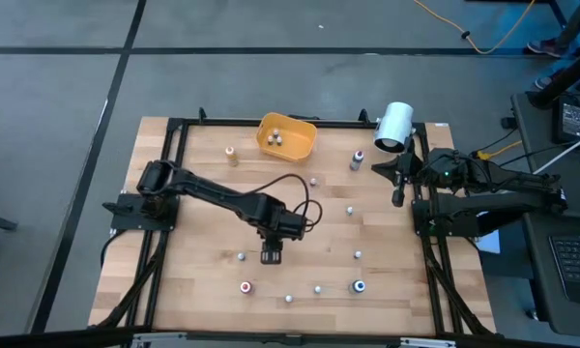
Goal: Pick & Place food coloring
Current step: Put the top small pink food coloring bottle into the bin
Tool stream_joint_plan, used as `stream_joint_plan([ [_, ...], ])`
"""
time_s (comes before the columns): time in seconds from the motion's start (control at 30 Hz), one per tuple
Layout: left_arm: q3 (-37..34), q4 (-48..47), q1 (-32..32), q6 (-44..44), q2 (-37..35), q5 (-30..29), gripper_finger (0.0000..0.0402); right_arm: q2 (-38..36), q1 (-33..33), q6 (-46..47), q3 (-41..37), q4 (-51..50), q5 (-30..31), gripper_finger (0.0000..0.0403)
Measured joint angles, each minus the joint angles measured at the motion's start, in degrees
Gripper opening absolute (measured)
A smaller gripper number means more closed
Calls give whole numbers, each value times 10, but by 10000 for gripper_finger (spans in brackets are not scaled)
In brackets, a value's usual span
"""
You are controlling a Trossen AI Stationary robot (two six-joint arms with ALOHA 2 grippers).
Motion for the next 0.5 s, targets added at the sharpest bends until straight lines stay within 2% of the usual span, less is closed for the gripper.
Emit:
stream_joint_plan([
  [0.2,-39,37,-10,-16,-1,-13,196,0,0,2,0,-7,0,30],
  [0.5,-84,93,-10,-21,-2,-14,195,0,0,17,0,-22,-1,30],
])
